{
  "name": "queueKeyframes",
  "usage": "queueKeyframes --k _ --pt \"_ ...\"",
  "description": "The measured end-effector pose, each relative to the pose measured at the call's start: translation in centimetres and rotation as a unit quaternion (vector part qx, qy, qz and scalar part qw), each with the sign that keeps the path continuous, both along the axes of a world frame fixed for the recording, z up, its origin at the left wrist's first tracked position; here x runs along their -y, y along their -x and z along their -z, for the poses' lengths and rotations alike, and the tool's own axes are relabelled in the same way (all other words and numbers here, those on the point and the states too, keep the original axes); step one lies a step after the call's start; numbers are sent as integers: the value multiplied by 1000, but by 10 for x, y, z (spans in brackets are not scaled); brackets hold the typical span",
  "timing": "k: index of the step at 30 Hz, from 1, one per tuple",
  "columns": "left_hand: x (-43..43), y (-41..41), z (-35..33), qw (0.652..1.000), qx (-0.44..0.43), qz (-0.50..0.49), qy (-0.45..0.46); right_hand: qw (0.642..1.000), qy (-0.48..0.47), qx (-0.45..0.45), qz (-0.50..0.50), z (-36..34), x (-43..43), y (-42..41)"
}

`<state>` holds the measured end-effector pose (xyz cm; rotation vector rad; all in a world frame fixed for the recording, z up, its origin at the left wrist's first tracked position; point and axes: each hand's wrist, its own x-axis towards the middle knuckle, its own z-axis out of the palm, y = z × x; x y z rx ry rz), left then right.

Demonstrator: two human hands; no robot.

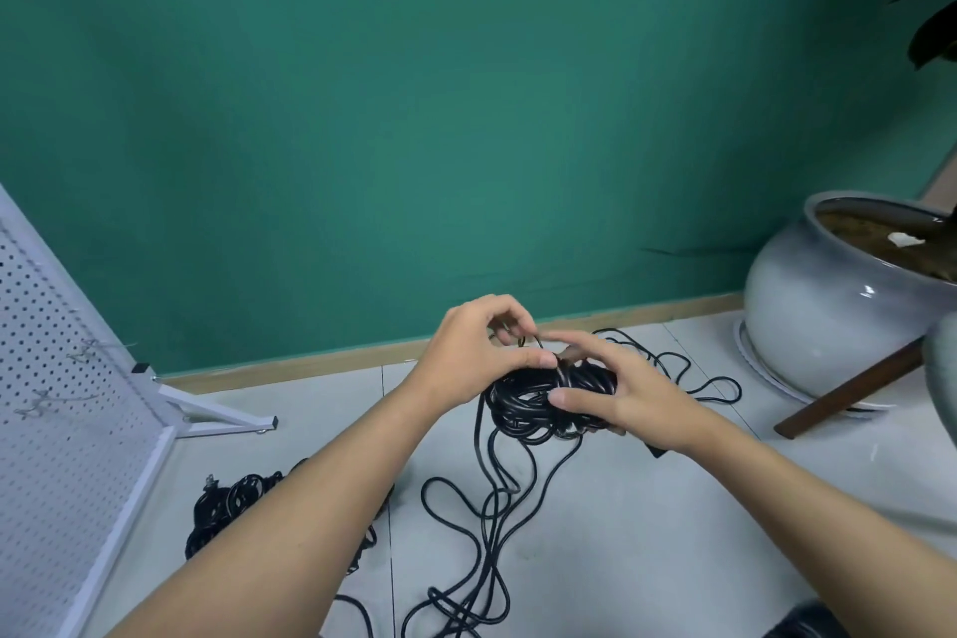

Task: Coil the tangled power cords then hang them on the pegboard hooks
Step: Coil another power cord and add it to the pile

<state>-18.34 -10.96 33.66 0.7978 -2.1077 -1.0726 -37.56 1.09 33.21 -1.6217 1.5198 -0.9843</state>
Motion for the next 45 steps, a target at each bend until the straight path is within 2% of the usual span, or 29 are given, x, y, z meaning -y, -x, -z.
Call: queueKeyframes --k 4,8,10,12,13,16,18,20,22,28,31,33,36,40,43,45 --pt "5 -4 9 998 10 -19 -61 995 -47 82 21 -6 -3 9" --pt "14 -15 19 968 43 -12 -249 984 -70 155 58 -10 -3 16" --pt "12 -20 25 952 102 30 -288 976 -75 192 74 -11 -2 20" --pt "11 -22 32 952 153 60 -260 966 -82 231 82 -9 0 22" --pt "12 -22 36 957 148 58 -242 961 -89 248 85 -8 1 24" --pt "22 -18 40 978 71 -26 -194 953 -106 278 66 -6 2 29" --pt "26 -14 39 986 57 -90 -132 954 -103 281 31 -7 3 26" --pt "20 -7 42 988 86 -91 -94 954 -77 291 11 -8 3 17" --pt "8 5 51 985 129 -53 -97 953 -45 300 19 -8 5 8" --pt "-33 41 56 971 198 4 -137 970 -21 154 188 8 15 12" --pt "-50 50 44 973 210 16 -96 973 11 36 228 20 17 28" --pt "-51 51 29 974 213 16 -68 972 25 -9 235 25 17 40" --pt "-45 43 8 972 235 21 -5 974 63 -93 197 22 13 42" --pt "-38 27 -6 954 266 68 125 980 81 -130 130 19 12 33" --pt "-24 15 -16 961 180 86 190 990 56 -118 58 14 9 26" --pt "-17 8 -22 965 133 83 208 998 29 -53 21 4 6 18"
